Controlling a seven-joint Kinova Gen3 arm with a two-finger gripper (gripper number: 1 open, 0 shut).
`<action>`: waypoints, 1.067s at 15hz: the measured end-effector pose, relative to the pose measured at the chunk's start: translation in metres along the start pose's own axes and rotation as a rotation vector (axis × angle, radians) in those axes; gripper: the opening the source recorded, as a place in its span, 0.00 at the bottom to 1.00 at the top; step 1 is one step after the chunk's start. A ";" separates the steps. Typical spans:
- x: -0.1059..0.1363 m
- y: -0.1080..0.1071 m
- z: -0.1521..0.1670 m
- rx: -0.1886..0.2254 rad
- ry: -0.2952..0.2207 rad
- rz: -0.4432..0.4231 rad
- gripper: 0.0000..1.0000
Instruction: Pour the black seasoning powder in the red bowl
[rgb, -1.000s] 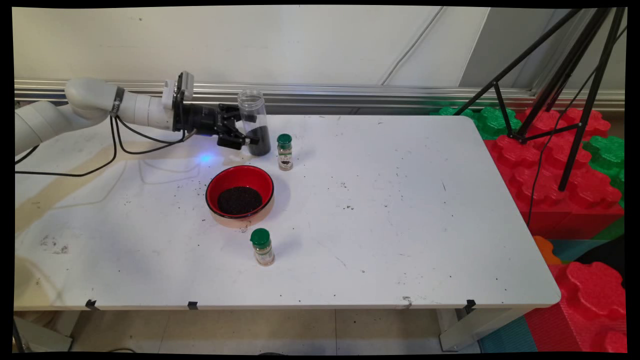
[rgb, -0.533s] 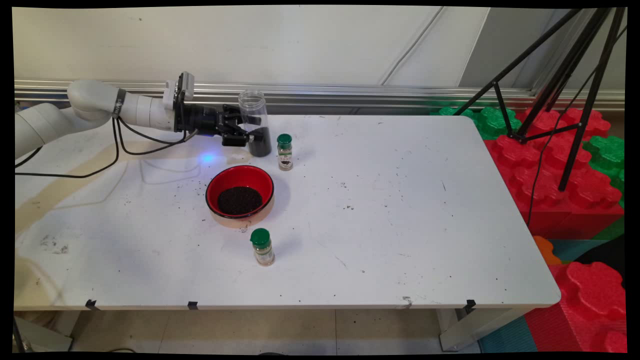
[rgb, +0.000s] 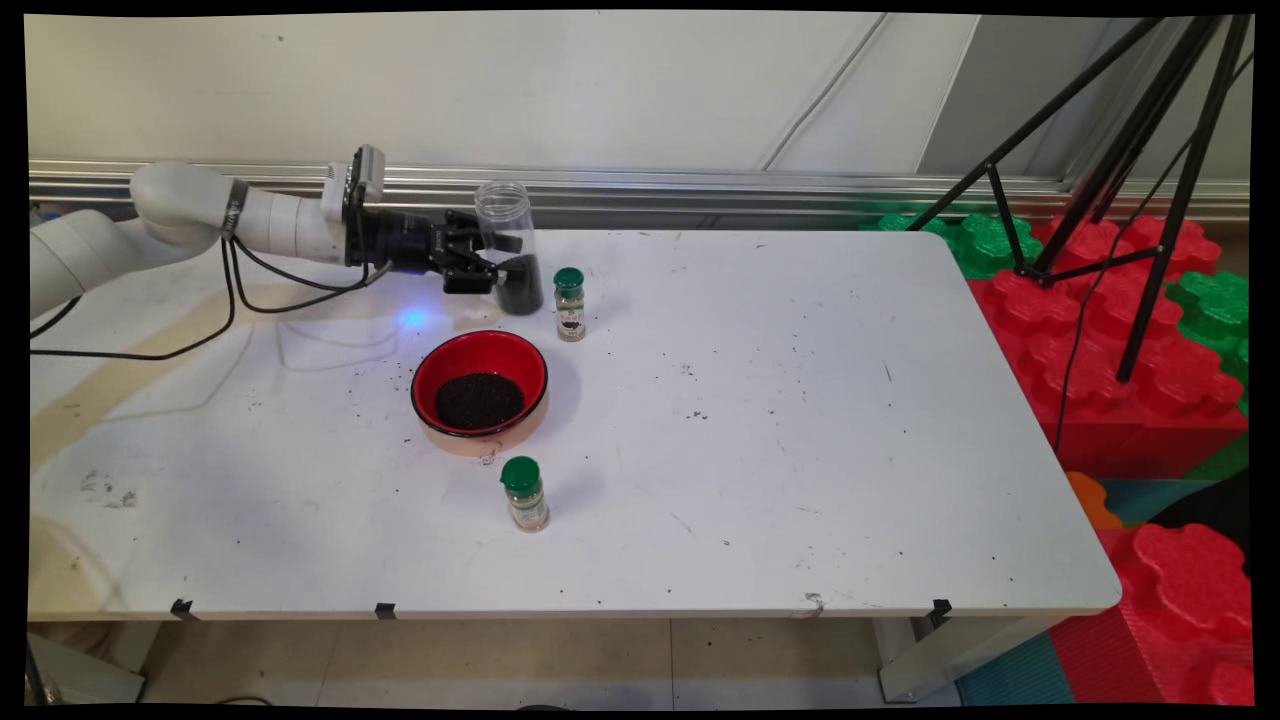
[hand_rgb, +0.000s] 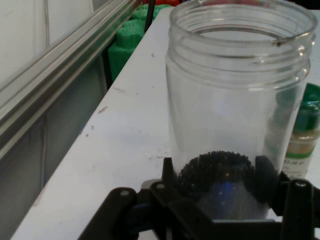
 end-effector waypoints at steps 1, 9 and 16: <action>0.001 0.001 -0.001 -0.001 0.002 0.006 0.00; 0.014 0.012 -0.009 -0.010 0.001 0.102 0.00; 0.027 0.028 -0.016 -0.031 -0.016 0.280 0.00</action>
